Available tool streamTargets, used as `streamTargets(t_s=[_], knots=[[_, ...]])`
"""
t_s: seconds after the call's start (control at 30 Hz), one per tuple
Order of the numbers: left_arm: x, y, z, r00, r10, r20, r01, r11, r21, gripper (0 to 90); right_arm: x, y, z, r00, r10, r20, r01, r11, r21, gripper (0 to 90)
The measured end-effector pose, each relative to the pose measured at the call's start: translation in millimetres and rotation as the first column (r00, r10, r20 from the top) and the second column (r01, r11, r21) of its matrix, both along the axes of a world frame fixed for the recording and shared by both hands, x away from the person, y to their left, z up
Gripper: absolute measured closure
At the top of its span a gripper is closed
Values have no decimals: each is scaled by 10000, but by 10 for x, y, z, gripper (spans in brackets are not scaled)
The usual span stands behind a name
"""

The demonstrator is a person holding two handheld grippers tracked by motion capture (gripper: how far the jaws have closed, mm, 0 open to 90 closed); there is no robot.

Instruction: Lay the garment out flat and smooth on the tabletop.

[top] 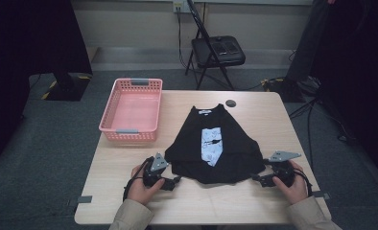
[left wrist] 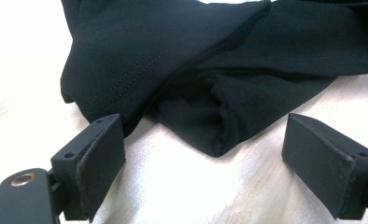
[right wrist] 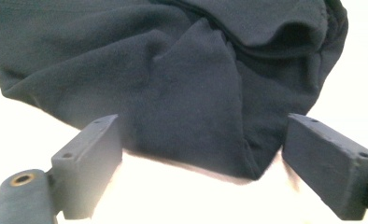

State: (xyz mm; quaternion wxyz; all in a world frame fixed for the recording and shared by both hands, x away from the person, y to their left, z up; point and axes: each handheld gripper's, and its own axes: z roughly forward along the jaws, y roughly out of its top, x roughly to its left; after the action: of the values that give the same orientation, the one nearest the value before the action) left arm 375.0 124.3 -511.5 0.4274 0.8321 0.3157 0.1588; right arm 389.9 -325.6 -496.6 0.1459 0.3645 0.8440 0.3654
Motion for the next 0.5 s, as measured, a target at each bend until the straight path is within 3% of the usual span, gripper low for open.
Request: streamTargets(t_s=[0.17, 0.27, 0.5], knots=[[0, 0, 0, 10000, -2, 2, 2, 10000, 3, 128, 11, -10, 70, 9999, 62, 116, -61, 9999, -135, 143], [0, 0, 0, 10000, 0, 2, 0, 10000, 0, 128, 40, 24, 188, 9981, 225, 571, -221, 9997, -71, 136], [0, 0, 0, 10000, -12, 9, 12, 10000, 12, 128, 154, 144, 316, 9941, 552, 936, -558, 9984, 32, 142]])
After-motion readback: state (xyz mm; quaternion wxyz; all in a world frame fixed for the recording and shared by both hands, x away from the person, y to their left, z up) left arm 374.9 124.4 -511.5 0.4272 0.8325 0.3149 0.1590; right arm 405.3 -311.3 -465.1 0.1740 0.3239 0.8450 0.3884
